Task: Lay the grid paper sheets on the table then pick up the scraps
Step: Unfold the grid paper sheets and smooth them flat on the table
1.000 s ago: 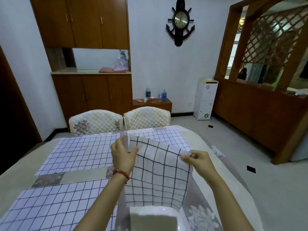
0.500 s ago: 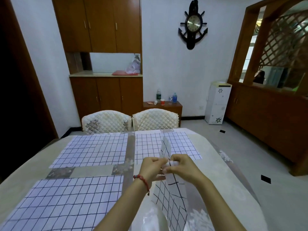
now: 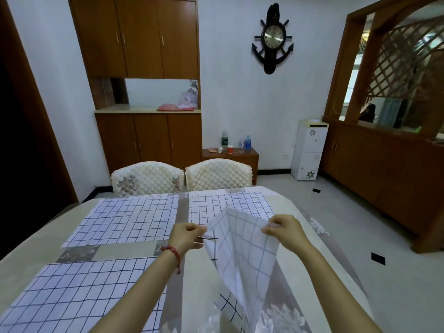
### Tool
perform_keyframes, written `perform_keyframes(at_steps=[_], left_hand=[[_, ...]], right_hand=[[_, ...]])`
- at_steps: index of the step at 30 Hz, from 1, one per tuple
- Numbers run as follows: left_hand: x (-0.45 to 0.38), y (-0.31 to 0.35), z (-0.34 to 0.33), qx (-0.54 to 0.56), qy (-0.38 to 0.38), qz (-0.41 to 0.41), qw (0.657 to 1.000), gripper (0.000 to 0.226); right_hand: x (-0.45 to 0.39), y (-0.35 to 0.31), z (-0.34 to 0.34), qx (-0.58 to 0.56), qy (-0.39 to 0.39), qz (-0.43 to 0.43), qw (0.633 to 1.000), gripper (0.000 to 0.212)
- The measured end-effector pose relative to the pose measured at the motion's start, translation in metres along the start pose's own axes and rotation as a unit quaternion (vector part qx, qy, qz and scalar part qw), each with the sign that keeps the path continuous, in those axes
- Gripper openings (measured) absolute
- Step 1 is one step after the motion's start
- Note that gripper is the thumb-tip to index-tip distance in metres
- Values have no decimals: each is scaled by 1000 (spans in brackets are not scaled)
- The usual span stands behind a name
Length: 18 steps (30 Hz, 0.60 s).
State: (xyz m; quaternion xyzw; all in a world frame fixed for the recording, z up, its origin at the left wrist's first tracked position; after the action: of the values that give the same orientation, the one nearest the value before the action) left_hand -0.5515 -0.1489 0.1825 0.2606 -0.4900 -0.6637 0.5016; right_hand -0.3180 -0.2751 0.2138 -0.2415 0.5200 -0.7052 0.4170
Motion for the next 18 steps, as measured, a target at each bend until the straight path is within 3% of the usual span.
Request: perform_keyframes(at_steps=[3,8,13,18], left_hand=[[-19,-5,23,-42,39,8,998,25],[-51,14,60,-137,99,-22,985,21],[-59,58,93,-183,184,-111,959,19],[-38,65,100,-223,221,-192,930,17]], right_hand=[[-23,3,25,44,67,-9,997,10],[-54,-10,63,68,153,7,986,18],[-58,-29,101,21,241,83,967,19],[-35,-10,114,-7,264,123,957,19]])
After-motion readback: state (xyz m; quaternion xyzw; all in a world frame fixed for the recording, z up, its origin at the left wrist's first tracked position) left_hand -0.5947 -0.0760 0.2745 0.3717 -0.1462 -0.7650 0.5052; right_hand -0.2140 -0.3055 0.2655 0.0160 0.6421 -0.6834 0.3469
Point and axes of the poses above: each hand's wrist, its own x-axis away from the middle knuckle, its own z-axis out of the back of the hand, y = z × x, the point moved 7 cm from there along -x, towards the middle knuckle, and after that the axes turned 15 degrees about -x, right-handed, at the moved point
